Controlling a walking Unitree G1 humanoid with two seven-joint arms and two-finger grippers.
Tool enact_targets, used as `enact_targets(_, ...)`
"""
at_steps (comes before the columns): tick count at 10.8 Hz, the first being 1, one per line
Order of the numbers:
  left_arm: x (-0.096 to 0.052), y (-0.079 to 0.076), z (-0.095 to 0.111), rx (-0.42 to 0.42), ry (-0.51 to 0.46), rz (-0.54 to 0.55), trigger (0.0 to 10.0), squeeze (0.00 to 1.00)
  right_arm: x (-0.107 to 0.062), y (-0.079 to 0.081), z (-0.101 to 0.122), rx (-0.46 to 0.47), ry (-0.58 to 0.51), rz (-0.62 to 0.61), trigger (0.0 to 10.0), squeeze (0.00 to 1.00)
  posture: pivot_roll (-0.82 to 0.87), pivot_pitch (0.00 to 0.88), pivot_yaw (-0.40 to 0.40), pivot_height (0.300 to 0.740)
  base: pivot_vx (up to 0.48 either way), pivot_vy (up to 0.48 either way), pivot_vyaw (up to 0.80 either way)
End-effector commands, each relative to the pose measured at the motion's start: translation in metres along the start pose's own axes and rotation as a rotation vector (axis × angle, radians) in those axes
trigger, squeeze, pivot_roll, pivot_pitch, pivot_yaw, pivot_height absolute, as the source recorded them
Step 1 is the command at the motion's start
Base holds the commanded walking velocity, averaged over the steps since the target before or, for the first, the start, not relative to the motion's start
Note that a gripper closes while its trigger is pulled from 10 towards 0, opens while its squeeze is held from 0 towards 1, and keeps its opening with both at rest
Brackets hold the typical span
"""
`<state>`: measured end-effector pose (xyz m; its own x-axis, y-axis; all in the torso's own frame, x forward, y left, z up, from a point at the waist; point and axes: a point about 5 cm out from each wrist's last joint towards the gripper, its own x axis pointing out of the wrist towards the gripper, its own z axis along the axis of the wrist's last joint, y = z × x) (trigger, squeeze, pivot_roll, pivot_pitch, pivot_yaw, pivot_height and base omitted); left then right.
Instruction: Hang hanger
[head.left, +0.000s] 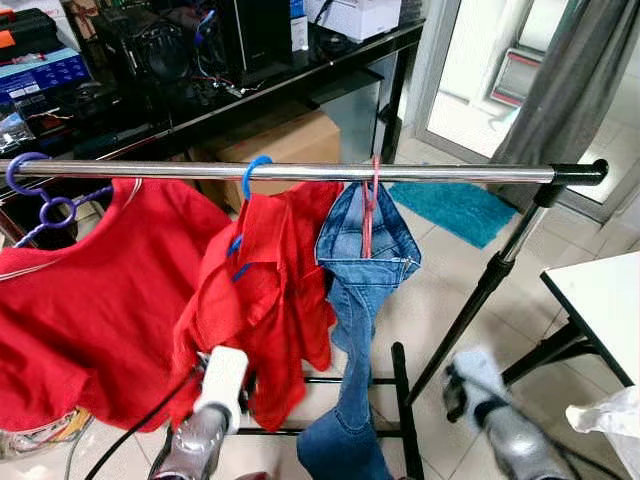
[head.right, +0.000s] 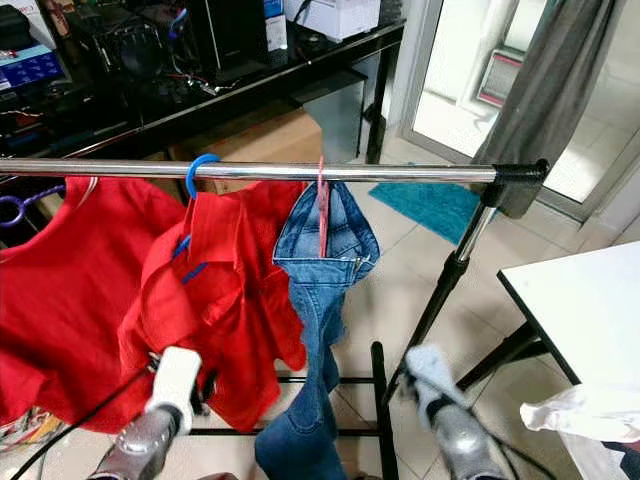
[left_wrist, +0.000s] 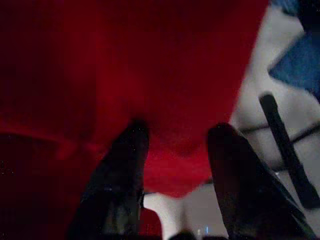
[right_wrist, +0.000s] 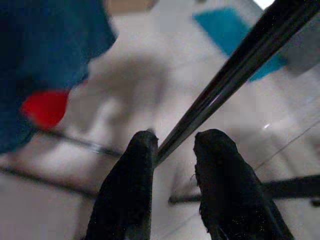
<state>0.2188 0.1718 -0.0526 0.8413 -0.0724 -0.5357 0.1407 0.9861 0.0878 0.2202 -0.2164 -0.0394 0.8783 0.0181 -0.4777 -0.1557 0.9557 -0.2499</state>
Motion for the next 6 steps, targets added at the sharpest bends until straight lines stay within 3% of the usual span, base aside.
enact_targets(1,0.001,0.005,0.007,-0.014,-0.041,0.037,10.0,0.0,-0.001,-0.004,0.005,0.016,-0.053,-0.032,10.0,0.0,0.1,0.013,0.034,0.74,0.0,0.0,0.0)
enact_targets(4,0.001,-0.003,0.007,-0.029,-0.051,0.003,10.0,0.0,-0.001,-0.007,0.011,-0.019,-0.108,-0.088,10.0,0.0,0.1,0.018,0.02,0.74,0.0,0.0,0.0)
enact_targets(5,0.0,-0.021,-0.006,-0.049,0.062,-0.124,10.0,0.0,-0.002,-0.008,0.007,-0.048,-0.072,-0.085,10.0,0.0,0.1,0.019,0.014,0.74,0.0,0.0,0.0)
enact_targets(6,-0.005,-0.025,-0.021,0.016,0.162,-0.156,10.0,0.0,-0.003,-0.003,-0.004,-0.074,0.006,-0.044,10.0,0.0,0.1,0.02,0.012,0.74,0.0,0.0,0.0)
